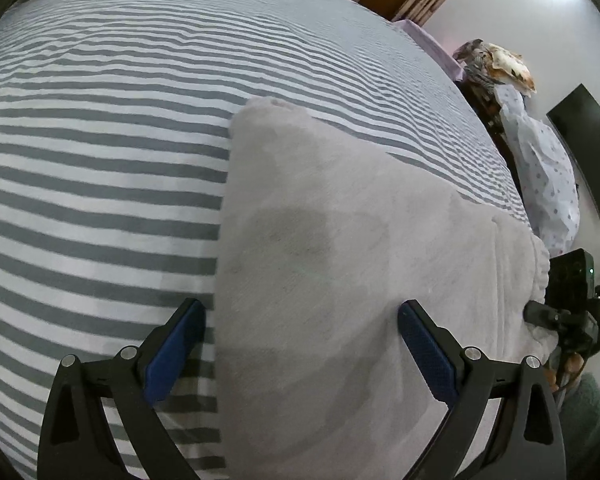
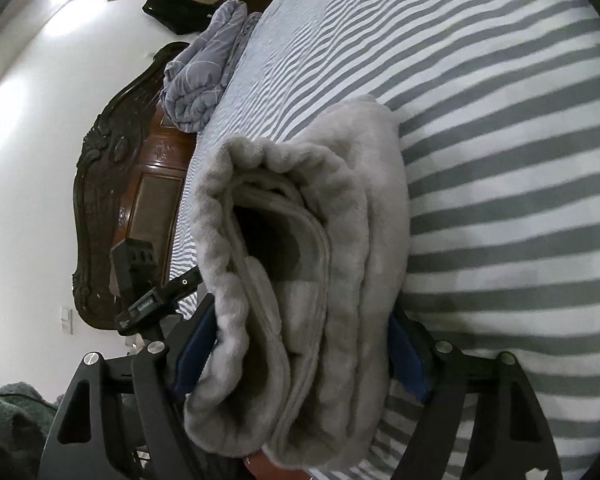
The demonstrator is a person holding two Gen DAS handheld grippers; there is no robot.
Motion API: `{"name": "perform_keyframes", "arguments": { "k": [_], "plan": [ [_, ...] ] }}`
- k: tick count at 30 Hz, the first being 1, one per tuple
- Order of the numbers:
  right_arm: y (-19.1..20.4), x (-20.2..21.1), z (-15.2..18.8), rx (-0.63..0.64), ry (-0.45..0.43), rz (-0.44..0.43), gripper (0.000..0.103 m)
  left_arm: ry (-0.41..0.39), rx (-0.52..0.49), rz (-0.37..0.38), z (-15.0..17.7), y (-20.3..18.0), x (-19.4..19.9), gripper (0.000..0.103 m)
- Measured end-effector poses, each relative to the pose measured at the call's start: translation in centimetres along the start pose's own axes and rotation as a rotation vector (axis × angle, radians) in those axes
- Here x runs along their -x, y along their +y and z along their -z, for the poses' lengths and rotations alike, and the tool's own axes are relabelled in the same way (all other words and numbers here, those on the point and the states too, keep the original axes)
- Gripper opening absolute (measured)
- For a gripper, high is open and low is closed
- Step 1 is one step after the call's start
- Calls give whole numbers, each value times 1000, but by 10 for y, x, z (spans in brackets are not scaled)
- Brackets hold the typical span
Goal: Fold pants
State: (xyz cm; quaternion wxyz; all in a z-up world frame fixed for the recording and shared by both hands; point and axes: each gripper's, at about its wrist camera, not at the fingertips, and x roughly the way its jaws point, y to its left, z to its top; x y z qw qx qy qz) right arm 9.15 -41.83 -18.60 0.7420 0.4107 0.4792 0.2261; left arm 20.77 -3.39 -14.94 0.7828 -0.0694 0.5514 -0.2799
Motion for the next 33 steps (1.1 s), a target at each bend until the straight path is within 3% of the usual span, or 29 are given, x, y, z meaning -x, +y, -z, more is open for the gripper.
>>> {"name": "perform_keyframes", "arguments": {
  "k": [6,9,11,19,24,30,33],
  "plan": [
    [2,-4,-1,-8,-5,0,76,-30,-21,-9,7,-7,1,80],
    [4,-4,-1,-5,3,11,76,-26,-11,14,10,-2,7,68],
    [3,-2,3,6,-11,15,76,-18,3,30,13,2,10,66],
    [12,-10,2,26,-15,44,79,12,6,69,31,12,23,67],
    [15,-14,-1,39,-4,55,81,25,42,112,25,20,19,69],
    [22,-24,-3,55,23,108,85,32,3,93,17,12,13,71],
    [28,-26,-4,59,23,149,82,26,-7,66,16,6,13,69]
  ]
}}
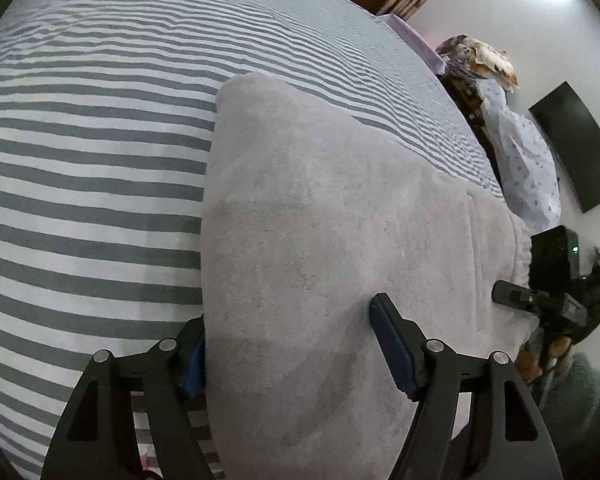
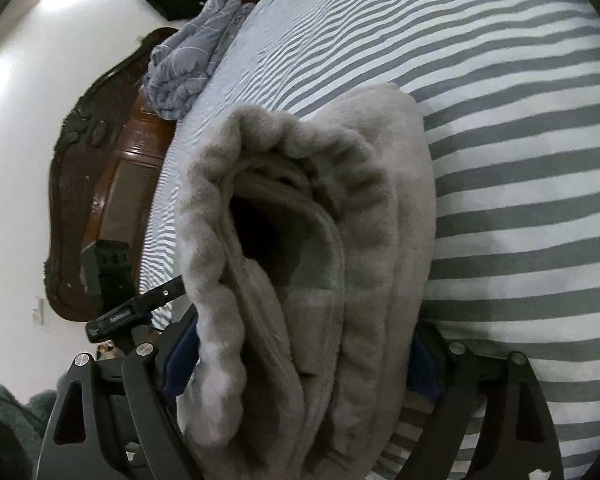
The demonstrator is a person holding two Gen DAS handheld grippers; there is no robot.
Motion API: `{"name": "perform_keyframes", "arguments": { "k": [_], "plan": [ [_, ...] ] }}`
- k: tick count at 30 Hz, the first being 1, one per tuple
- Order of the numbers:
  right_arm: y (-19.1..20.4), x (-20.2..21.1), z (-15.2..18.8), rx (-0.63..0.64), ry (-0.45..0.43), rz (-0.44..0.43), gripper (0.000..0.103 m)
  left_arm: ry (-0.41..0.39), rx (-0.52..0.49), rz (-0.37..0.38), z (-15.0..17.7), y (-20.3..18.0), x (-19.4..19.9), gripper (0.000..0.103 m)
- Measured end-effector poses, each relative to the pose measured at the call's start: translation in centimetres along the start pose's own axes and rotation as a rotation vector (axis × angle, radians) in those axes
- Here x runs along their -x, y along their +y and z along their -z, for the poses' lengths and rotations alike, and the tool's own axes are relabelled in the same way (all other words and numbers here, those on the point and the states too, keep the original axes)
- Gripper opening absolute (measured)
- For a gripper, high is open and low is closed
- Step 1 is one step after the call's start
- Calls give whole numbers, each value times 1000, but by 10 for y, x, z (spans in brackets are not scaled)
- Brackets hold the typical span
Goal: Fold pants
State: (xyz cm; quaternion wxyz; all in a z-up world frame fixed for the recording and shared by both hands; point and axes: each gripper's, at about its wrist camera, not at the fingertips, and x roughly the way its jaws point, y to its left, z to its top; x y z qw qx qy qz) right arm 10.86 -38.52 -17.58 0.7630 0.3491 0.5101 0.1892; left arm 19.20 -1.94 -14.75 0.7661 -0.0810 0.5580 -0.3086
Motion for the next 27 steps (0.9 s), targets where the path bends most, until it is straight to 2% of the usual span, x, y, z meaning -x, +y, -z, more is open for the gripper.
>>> {"name": "perform_keyframes", "arguments": {
  "k": [4,9,12,18,27],
  "plan": [
    [6,5,3,-7,-31,50,66,-25,-11,-33,2,-9,3,57],
    [25,12,5,16,-65,135,54,-62,-30,-75,5,-17,15,38],
    [34,19,4,24,-78,149,49,-80,-26,-71,6,-21,22,34],
    [59,30,0,45,-98,185,47,-131,-24,-54,4,-29,40,33],
    [100,30,-22,96,-124,158,46,-210,-24,-50,-25,-20,72,33]
  ]
}}
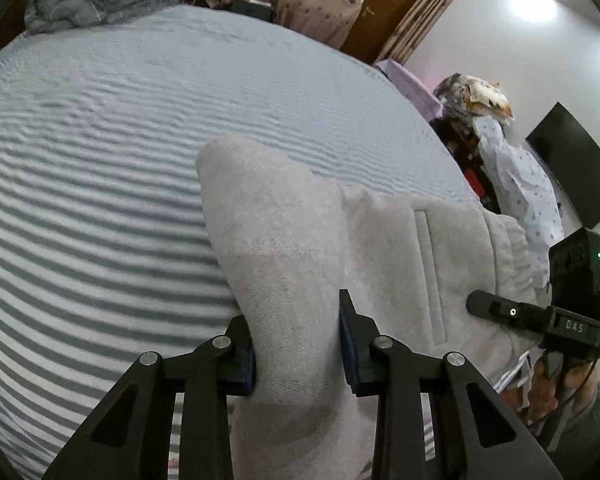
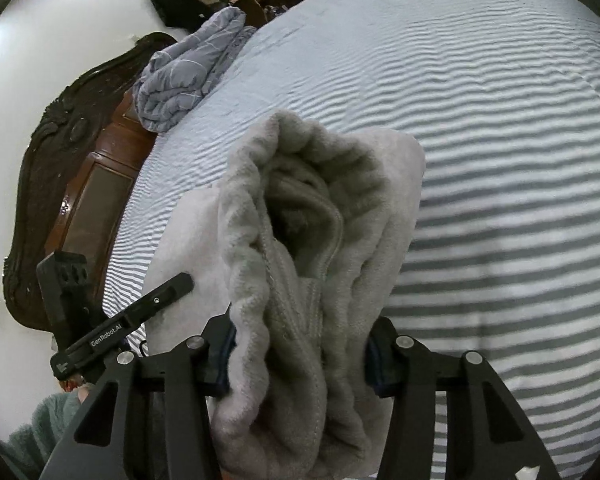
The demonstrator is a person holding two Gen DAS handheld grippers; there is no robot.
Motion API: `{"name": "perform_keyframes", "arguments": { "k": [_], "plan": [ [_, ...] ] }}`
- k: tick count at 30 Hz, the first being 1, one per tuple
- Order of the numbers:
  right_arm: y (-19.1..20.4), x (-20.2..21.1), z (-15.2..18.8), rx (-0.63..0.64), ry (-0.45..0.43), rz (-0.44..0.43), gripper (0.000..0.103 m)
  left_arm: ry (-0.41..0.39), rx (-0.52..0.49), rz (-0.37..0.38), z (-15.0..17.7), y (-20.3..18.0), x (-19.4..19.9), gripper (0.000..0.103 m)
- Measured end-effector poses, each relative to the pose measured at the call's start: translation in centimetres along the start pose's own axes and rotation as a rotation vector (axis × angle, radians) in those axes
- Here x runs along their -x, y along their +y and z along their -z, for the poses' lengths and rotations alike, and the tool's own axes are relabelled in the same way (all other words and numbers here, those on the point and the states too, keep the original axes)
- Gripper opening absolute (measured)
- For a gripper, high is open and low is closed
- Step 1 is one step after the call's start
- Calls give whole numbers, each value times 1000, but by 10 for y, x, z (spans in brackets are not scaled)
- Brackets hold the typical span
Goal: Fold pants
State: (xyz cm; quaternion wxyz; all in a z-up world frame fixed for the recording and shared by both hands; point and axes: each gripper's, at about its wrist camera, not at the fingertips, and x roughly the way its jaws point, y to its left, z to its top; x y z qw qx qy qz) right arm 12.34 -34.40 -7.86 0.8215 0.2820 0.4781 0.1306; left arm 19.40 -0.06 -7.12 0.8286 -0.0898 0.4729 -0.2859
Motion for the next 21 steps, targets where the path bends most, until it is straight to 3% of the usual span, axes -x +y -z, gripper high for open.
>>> {"name": "perform_keyframes", "arguments": {
  "k": [11,21],
  "plan": [
    [38,-37,-62,44,-10,-64,46,-77,-24,-79,-60,35,14,33],
    [54,-97,-122,73,32,-68,46,-79,2,-114,-106,81,-13,33]
  ]
}}
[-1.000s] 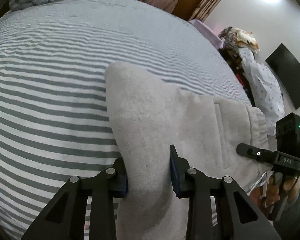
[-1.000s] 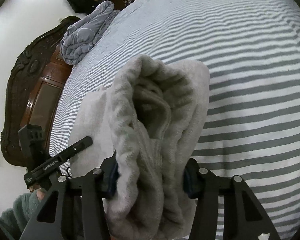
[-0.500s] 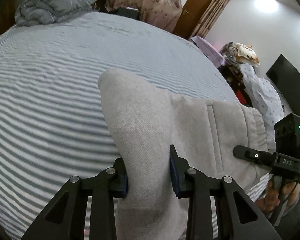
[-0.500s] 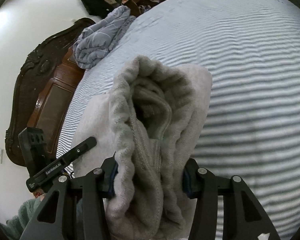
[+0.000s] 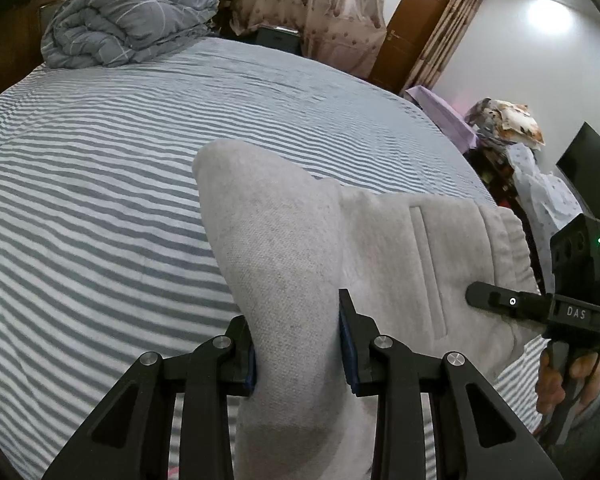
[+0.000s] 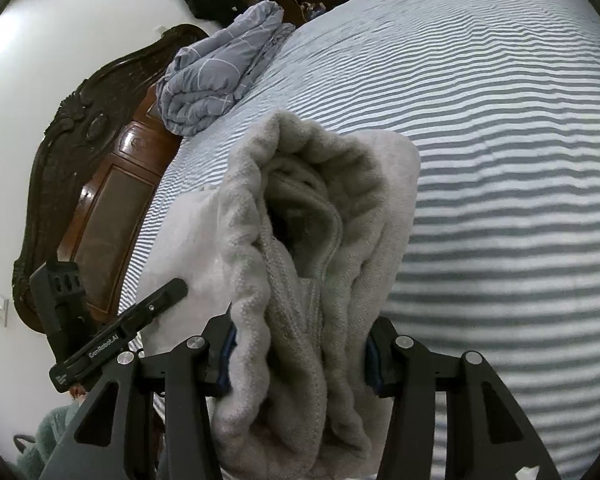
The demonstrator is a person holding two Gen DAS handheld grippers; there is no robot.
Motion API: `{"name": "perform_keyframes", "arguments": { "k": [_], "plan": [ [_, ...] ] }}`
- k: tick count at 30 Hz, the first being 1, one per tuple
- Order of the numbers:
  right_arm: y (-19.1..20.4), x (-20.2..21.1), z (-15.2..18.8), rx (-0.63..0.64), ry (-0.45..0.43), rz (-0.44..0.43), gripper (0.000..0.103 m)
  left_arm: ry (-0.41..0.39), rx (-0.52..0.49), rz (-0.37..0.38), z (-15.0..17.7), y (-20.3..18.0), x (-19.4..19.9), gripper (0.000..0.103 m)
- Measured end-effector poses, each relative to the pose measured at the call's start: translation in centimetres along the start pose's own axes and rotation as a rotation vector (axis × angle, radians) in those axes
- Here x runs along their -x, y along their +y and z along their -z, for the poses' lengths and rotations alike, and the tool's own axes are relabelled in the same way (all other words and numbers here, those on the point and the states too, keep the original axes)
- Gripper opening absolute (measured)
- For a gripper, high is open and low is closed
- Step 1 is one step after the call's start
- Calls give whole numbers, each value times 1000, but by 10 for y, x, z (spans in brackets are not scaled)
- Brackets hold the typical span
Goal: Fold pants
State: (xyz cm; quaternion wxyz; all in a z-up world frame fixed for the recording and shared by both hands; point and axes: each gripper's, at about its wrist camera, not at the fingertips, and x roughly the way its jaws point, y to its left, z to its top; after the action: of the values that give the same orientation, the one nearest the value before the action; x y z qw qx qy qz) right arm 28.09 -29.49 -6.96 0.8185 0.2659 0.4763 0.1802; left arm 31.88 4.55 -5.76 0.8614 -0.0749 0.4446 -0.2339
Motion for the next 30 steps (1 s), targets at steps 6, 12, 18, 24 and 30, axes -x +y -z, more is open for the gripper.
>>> {"name": "perform_keyframes", "arguments": {
  "k": [6,12,18,24,30],
  "plan": [
    [-8,-32,-27,-4,18,13,46,18,-23,-29,-20,10,-30,33],
    [-19,-52,-49,10,18,22,46,18,-32,-50,-35,19,-53,33],
    [-47,-75,-50,-30,41,63,54,55,-24,-99,-26,35,-81,37],
    [-50,-73,-41,-9,11,82,68,55,-32,-115,-14,38,-84,45],
    [-46,-58,-29,-2,-22,132,70,59,-23,-150,-9,35,-76,49]
  ]
}}
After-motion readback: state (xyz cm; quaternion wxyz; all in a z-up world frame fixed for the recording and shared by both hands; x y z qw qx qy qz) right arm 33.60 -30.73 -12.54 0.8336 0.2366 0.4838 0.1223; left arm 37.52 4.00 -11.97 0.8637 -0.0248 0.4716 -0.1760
